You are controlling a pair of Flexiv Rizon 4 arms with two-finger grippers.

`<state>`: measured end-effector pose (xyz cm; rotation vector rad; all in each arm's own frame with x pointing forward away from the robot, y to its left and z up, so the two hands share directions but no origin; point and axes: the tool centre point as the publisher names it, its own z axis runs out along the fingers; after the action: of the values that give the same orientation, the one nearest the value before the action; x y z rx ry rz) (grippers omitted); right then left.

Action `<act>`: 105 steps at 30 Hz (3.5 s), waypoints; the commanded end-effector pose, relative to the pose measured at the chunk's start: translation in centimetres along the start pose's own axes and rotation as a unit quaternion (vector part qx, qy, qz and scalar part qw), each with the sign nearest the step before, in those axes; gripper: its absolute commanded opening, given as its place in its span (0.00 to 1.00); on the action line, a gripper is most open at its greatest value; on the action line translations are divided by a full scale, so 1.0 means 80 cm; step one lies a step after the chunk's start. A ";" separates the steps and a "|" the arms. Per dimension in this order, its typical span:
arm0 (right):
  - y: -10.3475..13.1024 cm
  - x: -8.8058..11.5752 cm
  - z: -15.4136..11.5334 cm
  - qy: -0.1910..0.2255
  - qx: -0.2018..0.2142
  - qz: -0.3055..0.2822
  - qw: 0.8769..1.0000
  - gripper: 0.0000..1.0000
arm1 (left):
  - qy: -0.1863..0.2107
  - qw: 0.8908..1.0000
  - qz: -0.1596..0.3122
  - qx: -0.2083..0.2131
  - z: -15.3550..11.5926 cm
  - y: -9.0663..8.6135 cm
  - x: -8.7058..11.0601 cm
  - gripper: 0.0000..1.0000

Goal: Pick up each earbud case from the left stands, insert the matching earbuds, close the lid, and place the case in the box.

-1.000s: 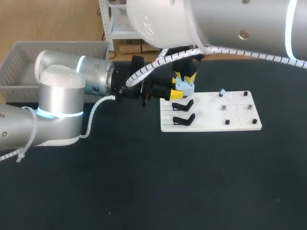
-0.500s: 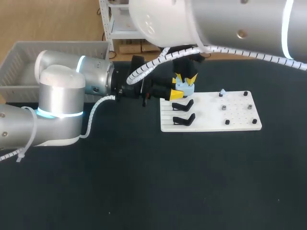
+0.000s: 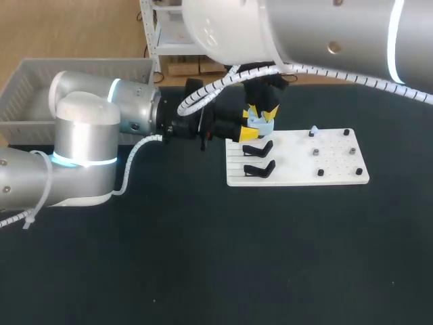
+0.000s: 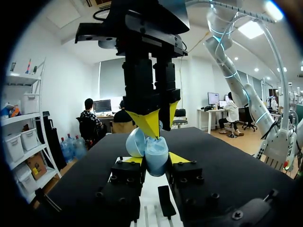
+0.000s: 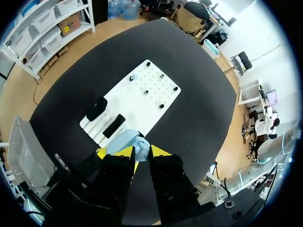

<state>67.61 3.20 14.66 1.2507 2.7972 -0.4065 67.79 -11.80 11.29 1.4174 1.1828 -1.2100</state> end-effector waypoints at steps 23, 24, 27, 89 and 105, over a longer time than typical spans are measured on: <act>-0.074 -0.021 -0.040 -0.066 -0.125 0.013 0.990 0.79 | 0.000 1.000 0.000 0.001 0.001 0.001 0.000 0.00; -0.077 -0.027 -0.042 -0.072 -0.134 0.019 0.988 0.76 | 0.000 1.000 0.000 0.001 0.001 0.001 0.000 0.00; -0.082 -0.044 -0.044 -0.079 -0.157 0.027 0.984 0.59 | 0.000 1.000 0.000 0.001 0.001 0.001 0.000 0.00; 0.002 -0.157 0.183 -0.020 -0.167 -0.202 0.965 0.48 | 0.000 1.000 0.000 0.001 0.001 0.001 0.000 0.00; 0.015 -0.163 0.186 -0.014 -0.185 -0.206 0.961 0.44 | 0.000 1.000 0.000 0.001 0.001 0.001 0.000 0.00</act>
<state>76.31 -9.33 2.10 0.5849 2.9134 0.0873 67.80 -11.83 11.29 1.4180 1.1820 -1.2110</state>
